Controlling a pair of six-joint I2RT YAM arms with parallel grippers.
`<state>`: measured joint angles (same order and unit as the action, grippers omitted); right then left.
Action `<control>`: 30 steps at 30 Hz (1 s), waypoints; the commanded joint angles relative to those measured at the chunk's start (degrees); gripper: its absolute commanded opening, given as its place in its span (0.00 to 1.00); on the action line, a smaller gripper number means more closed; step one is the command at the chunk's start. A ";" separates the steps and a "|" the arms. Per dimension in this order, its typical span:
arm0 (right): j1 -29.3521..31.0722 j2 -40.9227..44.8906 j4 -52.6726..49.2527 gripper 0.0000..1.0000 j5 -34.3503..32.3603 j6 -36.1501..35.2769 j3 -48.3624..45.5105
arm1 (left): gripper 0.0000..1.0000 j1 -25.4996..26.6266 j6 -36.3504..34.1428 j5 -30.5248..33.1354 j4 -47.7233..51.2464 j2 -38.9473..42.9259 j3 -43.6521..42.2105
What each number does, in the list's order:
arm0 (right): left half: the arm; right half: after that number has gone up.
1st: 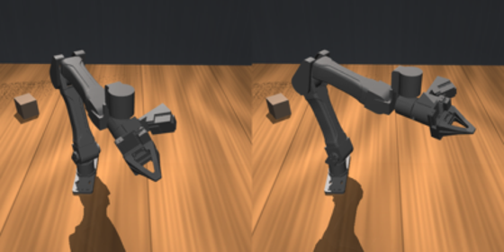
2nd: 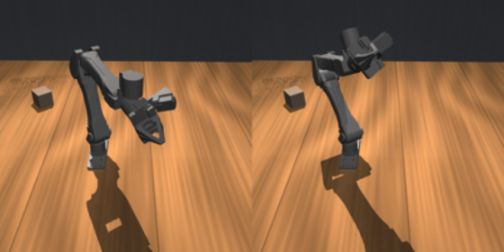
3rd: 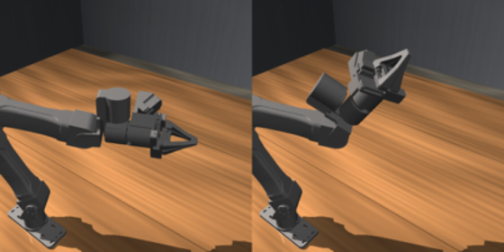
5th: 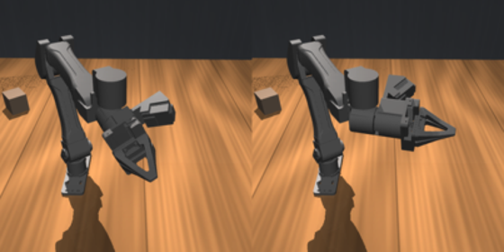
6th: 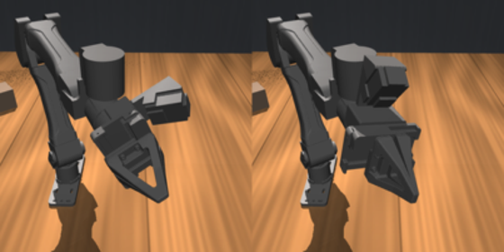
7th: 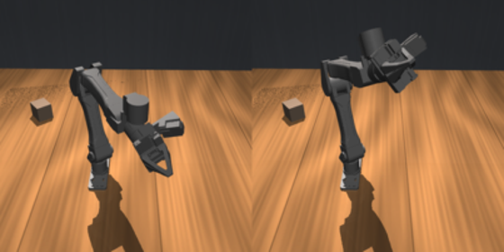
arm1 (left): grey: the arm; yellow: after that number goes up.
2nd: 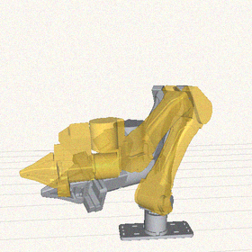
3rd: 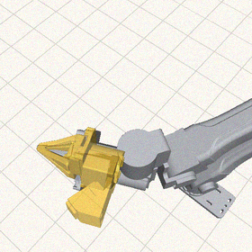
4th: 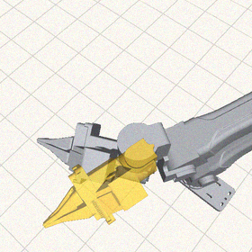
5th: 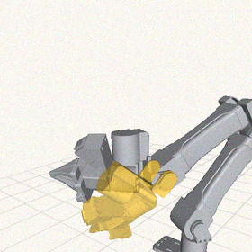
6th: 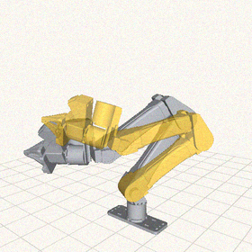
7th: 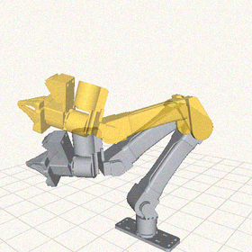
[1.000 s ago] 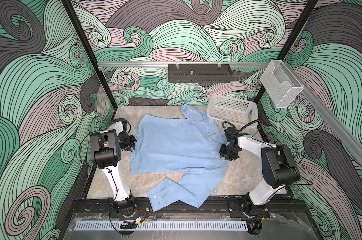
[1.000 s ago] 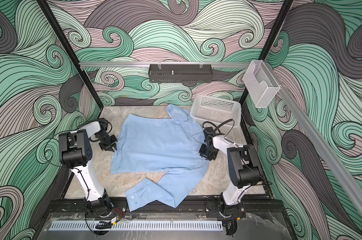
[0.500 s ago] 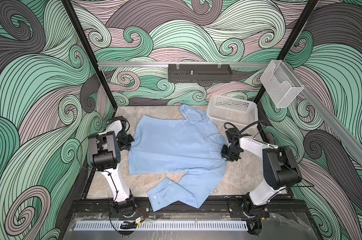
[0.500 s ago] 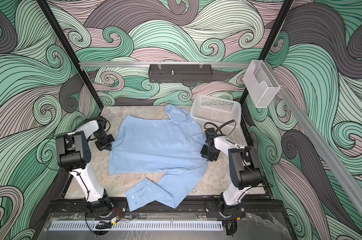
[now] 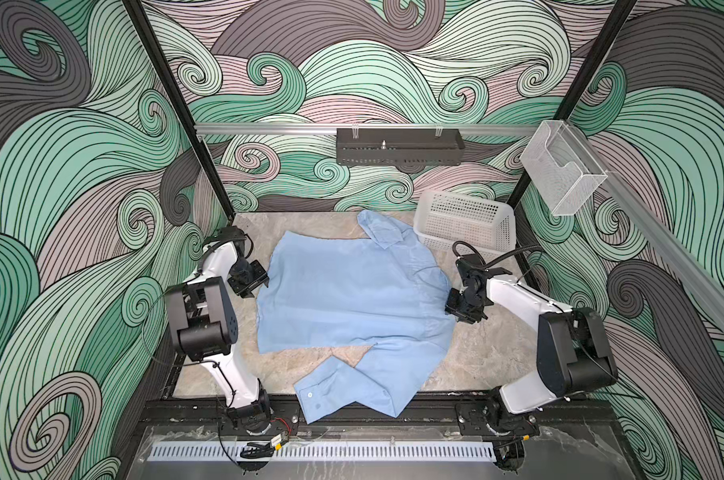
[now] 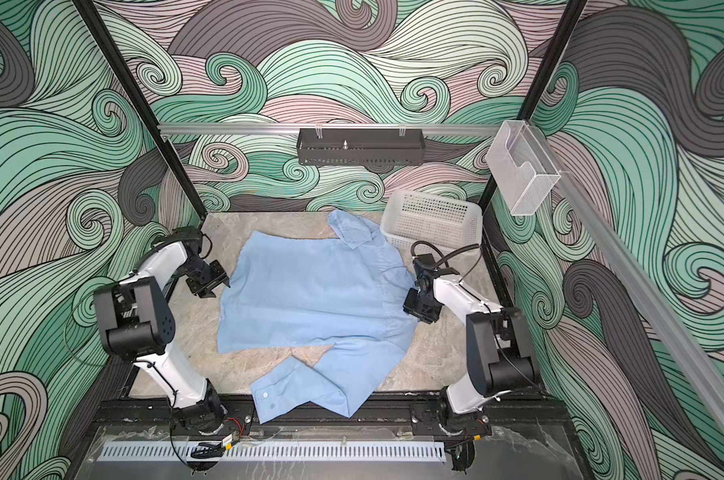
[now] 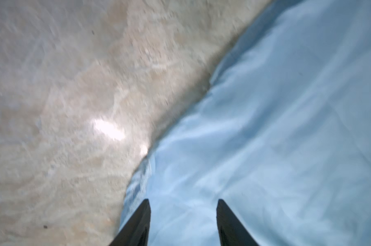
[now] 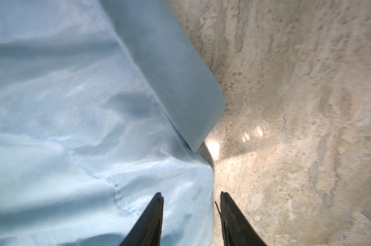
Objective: Fold and stack the long sleeve shirts
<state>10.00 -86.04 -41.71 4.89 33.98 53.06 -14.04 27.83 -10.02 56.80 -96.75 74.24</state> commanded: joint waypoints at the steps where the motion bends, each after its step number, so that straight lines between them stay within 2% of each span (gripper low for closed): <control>1: -0.40 4.87 -3.07 0.59 0.15 2.79 -1.90 | 0.70 0.33 5.88 -5.17 0.41 10.20 -8.00; 3: -0.66 6.58 -2.89 0.65 1.89 4.04 -3.13 | 0.77 0.24 8.66 -5.05 -0.09 16.53 -12.70; 7: -1.12 8.25 -1.48 0.74 6.80 6.56 -6.74 | 0.80 0.24 15.34 -7.94 -4.73 27.63 -23.55; 10: -1.12 9.31 0.51 0.76 9.86 8.70 -9.94 | 0.80 0.24 20.22 -8.11 -8.21 32.46 -30.51; 13: -1.15 10.63 0.74 0.78 10.53 9.56 -11.83 | 0.81 0.24 22.40 -5.67 -7.34 34.61 -33.22; 21: -0.99 14.47 1.28 0.79 12.43 11.90 -16.02 | 0.81 0.16 27.99 6.17 1.45 33.03 -33.13; 25: -0.88 14.86 1.69 0.79 13.07 12.34 -16.76 | 0.81 0.16 30.66 6.39 1.77 28.37 -33.60; 30: -0.87 14.33 2.20 0.79 13.88 11.84 -16.55 | 0.76 0.16 33.44 4.17 -7.56 25.94 -37.78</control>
<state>9.04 -71.83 -39.75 17.82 45.47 36.47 -13.96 57.80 -6.17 52.93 -70.46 38.37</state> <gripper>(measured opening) 0.788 0.770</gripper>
